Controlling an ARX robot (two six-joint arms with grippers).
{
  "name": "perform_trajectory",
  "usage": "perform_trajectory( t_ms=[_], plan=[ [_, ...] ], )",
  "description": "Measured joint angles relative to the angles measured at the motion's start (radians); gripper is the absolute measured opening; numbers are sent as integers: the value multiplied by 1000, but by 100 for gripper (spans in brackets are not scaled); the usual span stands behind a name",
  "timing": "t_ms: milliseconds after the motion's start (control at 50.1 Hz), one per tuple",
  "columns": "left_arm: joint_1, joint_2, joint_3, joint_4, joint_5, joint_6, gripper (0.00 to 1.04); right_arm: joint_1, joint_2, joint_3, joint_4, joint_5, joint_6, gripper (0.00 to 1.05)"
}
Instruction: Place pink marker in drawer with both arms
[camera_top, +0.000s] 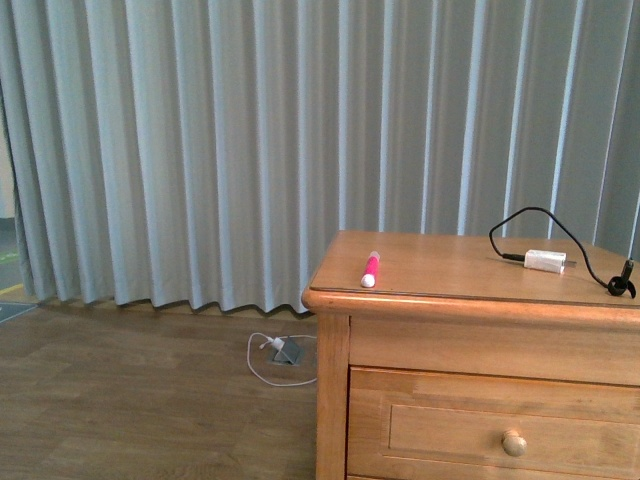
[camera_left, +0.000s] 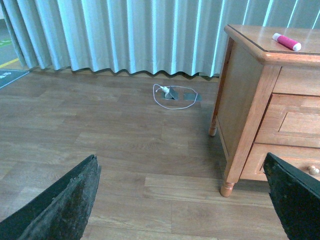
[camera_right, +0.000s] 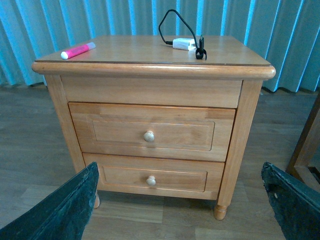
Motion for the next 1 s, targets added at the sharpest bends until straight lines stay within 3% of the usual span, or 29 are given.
perform_trajectory(
  t_ms=[997],
  plan=[
    [0,0,0,0,0,0,99,0,0,0,0,0,0,96]
  ],
)
